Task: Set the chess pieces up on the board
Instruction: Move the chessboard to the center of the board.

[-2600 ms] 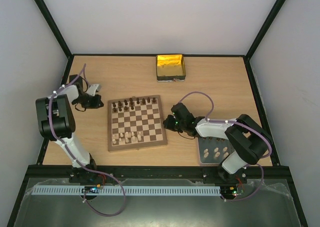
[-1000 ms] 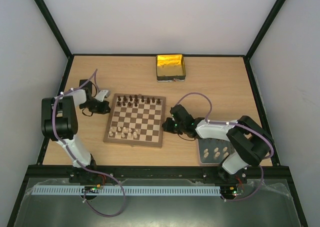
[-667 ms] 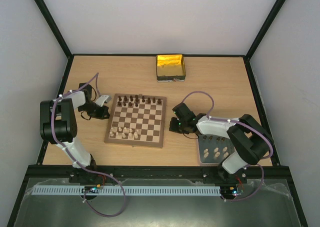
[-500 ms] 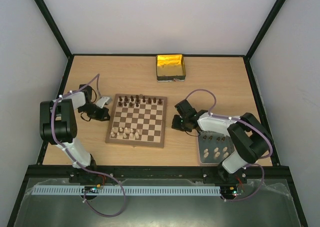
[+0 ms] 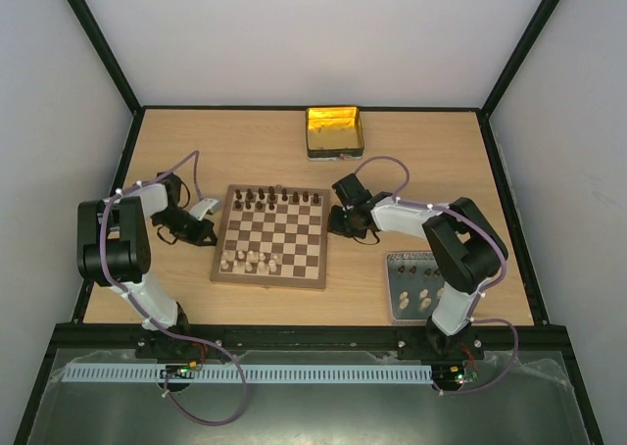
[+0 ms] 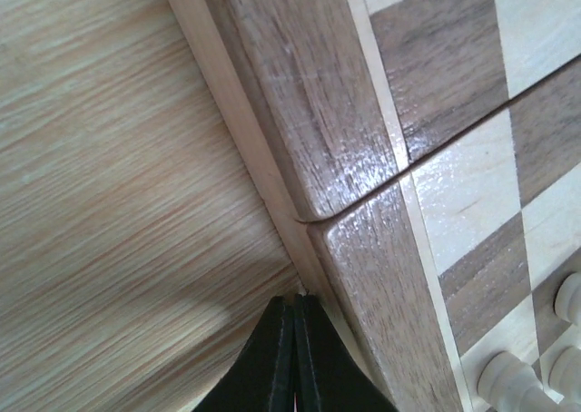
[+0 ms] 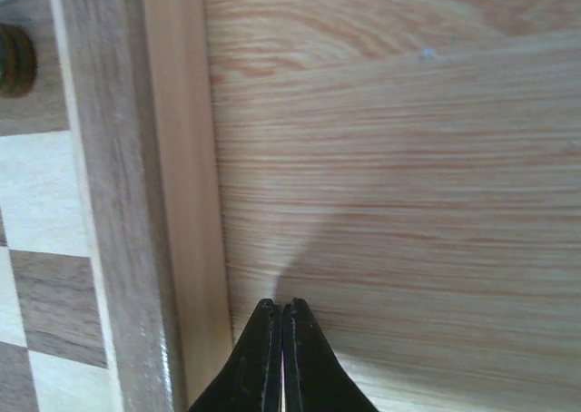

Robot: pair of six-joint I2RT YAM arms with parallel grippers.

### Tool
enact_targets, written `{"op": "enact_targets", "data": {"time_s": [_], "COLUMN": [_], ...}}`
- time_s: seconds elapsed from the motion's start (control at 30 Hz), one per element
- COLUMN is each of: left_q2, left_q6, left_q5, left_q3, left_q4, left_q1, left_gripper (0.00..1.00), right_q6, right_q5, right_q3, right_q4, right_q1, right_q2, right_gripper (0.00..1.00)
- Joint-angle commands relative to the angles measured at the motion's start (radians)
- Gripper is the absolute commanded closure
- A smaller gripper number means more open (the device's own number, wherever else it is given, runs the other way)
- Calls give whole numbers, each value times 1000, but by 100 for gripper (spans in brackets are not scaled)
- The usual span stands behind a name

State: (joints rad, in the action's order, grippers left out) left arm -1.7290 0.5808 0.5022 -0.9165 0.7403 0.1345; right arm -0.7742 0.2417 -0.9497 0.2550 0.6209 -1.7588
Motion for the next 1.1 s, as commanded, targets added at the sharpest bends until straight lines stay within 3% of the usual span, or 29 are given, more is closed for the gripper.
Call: {"op": "enact_targets", "data": {"time_s": [0.0,1.07], "left_q2": [15,-69], "left_q6": [47,106], "left_q5": [23,25], "left_q3": [24,81], "left_q4": [47,10], "left_q1": [-4,-14], "left_gripper": [98,98], "right_q6": [17,42], "right_q5": [21,100], "right_q3": [-7,-86], "right_q4": [79,69], "right_q1": [-3,-1], "right_q2": [-71,-141], "right_gripper": [98,98]}}
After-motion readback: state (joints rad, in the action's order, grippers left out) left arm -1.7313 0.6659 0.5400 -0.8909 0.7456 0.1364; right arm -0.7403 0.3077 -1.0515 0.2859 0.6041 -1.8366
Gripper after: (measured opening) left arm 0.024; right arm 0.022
